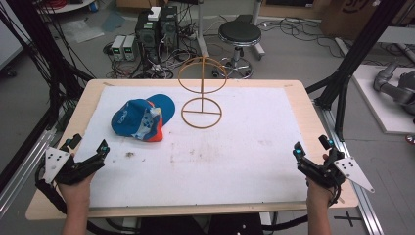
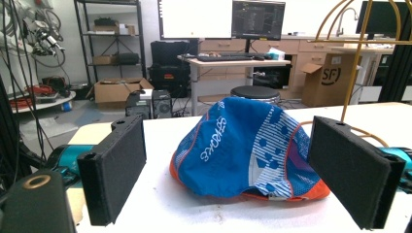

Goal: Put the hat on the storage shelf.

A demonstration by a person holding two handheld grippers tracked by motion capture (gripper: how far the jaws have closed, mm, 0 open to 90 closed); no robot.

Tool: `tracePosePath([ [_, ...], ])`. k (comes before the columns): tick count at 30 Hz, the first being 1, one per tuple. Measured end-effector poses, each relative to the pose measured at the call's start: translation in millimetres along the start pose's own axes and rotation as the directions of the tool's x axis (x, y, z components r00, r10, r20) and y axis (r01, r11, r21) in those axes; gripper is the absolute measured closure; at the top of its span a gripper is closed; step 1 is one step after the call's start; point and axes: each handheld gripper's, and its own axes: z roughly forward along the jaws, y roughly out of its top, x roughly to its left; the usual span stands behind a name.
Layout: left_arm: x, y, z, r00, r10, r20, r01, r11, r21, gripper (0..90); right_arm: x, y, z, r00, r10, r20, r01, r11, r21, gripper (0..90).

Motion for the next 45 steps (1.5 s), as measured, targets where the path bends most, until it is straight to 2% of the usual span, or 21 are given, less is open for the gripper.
tracePosePath([
  [11, -0.1, 1.1, 2.2, 0.9999, -0.003, 0.017, 0.003, 1.0000, 0.000, 14.8, 1.4, -0.1, 0.6, 1.0000, 0.002, -0.007, -0.002, 1.0000, 0.003, 12.2],
  [17, -2.8, 6.5, 8.0, 0.9994, 0.011, 0.032, -0.011, 0.9999, 0.009, 15.3, 0.5, -0.1, 0.0, 1.0000, -0.002, -0.007, 0.002, 1.0000, 0.006, 12.2],
  [23, -4.6, 10.2, 25.2, 0.9976, 0.022, 0.065, -0.025, 0.9985, 0.049, 15.3, 0.7, -0.4, -0.3, 1.0000, -0.005, -0.008, 0.006, 0.9999, 0.012, 12.2],
  [25, -6.7, 10.2, 35.0, 0.9965, 0.040, 0.073, -0.045, 0.9961, 0.075, 15.5, 0.5, -0.5, 0.1, 0.9999, -0.009, -0.012, 0.009, 0.9999, 0.013, 12.2],
  [28, -7.1, 9.6, 41.5, 0.9961, 0.058, 0.066, -0.065, 0.9930, 0.099, 15.4, 0.1, -0.4, 0.2, 0.9999, -0.011, -0.011, 0.011, 0.9998, 0.014, 12.2],
  [33, -5.3, 7.7, 57.8, 0.9977, 0.052, 0.045, -0.057, 0.9913, 0.119, 15.4, -0.9, -0.9, 0.2, 0.9999, -0.004, -0.011, 0.005, 0.9999, 0.014, 12.2],
  [36, -6.2, 7.7, 67.4, 0.9972, 0.063, 0.041, -0.068, 0.9887, 0.134, 15.5, -0.4, -1.7, 0.9, 0.9999, -0.005, -0.011, 0.005, 0.9998, 0.021, 12.2],
  [41, -9.8, 13.3, 84.9, 0.9951, 0.083, 0.053, -0.091, 0.9838, 0.155, 15.9, -0.2, -2.2, 1.7, 0.9998, -0.012, -0.017, 0.013, 0.9996, 0.025, 12.2],
  [43, -12.6, 15.1, 92.0, 0.9933, 0.097, 0.062, -0.106, 0.9839, 0.144, 16.1, 0.0, -2.3, 1.6, 0.9999, -0.011, -0.013, 0.011, 0.9996, 0.028, 12.2],
  [45, -15.3, 15.5, 98.8, 0.9917, 0.108, 0.070, -0.118, 0.9797, 0.162, 16.9, 0.1, -2.5, 1.6, 0.9999, -0.012, -0.012, 0.012, 0.9995, 0.029, 12.2],
])
